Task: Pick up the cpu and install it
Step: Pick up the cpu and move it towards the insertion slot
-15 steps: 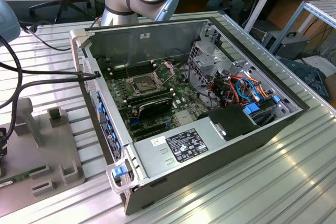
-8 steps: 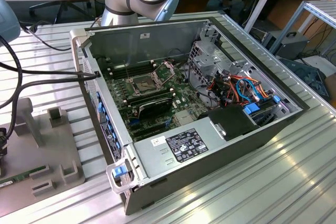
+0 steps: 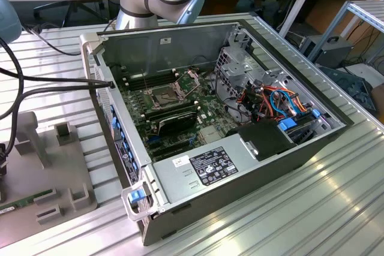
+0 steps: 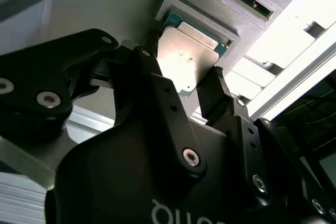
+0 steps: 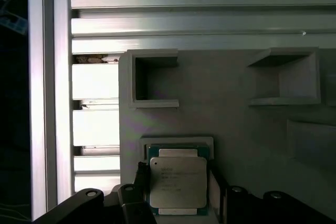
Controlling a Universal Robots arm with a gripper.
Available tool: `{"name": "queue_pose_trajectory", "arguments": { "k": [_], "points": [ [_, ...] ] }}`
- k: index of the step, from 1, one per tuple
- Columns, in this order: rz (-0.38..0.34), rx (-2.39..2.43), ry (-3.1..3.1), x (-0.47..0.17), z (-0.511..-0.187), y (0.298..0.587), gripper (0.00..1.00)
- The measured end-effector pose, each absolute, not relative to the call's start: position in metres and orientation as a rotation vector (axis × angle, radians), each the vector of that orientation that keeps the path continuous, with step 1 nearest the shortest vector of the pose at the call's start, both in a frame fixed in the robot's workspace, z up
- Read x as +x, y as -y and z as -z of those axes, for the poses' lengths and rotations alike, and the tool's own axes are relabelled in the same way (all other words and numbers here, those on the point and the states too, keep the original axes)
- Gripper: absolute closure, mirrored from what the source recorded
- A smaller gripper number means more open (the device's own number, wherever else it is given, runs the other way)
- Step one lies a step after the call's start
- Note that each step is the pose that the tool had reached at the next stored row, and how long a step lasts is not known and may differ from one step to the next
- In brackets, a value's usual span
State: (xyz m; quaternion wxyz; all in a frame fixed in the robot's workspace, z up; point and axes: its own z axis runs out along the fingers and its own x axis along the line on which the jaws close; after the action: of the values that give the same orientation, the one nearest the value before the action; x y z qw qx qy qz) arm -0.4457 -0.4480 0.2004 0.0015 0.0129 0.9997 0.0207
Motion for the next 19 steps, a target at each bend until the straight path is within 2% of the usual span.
{"name": "queue_pose_trajectory", "arguments": {
  "k": [11,19],
  "points": [
    [-0.065,0.024,-3.138,-0.446,-0.208,0.448,0.45],
    [-0.065,0.024,-3.138,-0.446,-0.225,0.448,0.45]
  ]
}}
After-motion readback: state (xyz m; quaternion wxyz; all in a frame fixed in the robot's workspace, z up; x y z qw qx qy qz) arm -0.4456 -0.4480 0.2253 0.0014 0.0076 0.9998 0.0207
